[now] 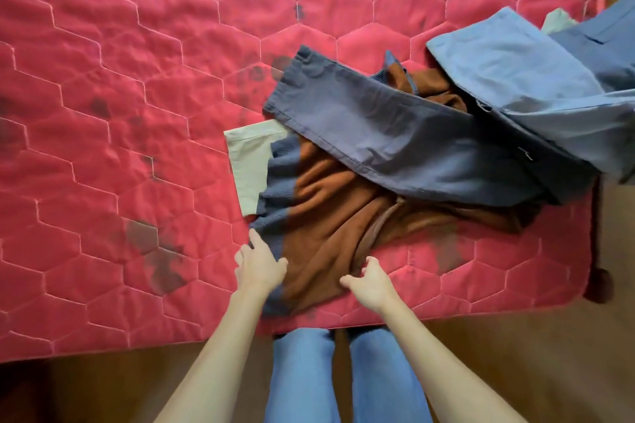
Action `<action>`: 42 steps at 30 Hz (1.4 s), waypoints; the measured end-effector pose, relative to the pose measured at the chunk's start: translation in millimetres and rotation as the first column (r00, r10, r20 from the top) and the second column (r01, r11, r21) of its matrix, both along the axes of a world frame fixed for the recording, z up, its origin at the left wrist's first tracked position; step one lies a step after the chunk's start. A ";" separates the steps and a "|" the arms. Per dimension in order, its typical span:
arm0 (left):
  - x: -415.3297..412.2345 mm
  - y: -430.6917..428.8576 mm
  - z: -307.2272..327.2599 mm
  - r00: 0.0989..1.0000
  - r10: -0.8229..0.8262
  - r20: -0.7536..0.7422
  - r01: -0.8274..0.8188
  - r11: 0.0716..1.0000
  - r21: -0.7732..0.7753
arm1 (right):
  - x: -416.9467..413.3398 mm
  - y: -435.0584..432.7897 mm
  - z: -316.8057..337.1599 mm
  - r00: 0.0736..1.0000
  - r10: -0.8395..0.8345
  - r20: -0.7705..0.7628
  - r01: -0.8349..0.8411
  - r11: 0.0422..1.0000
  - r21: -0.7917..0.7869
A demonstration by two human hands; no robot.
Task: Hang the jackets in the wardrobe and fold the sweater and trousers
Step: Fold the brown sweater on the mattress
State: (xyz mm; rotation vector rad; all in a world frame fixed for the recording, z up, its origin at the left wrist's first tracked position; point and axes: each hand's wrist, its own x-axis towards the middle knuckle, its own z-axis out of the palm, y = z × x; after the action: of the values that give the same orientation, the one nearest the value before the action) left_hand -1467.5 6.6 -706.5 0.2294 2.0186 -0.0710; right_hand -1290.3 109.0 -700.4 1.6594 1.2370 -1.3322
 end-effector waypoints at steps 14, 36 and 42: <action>-13.4 5.3 96.1 0.884 0.380 0.272 -0.452 0.843 0.291 | -45.9 21.9 68.1 0.937 -0.231 -0.261 0.246 0.969 0.026; -64.1 126.9 445.0 0.822 0.132 0.554 -0.565 0.312 0.764 | -65.1 130.3 435.8 0.615 0.440 -0.654 0.450 0.485 0.750; -61.2 146.5 448.9 0.916 -0.112 -0.385 0.400 0.329 0.855 | -54.5 151.5 559.3 0.436 0.628 -0.645 0.491 0.434 0.755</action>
State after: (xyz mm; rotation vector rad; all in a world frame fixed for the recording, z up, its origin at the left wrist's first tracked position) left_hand -1528.7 153.1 -257.6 1.3589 2.0324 0.9500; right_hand -1344.8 260.5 -141.1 1.2352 3.2319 -1.6540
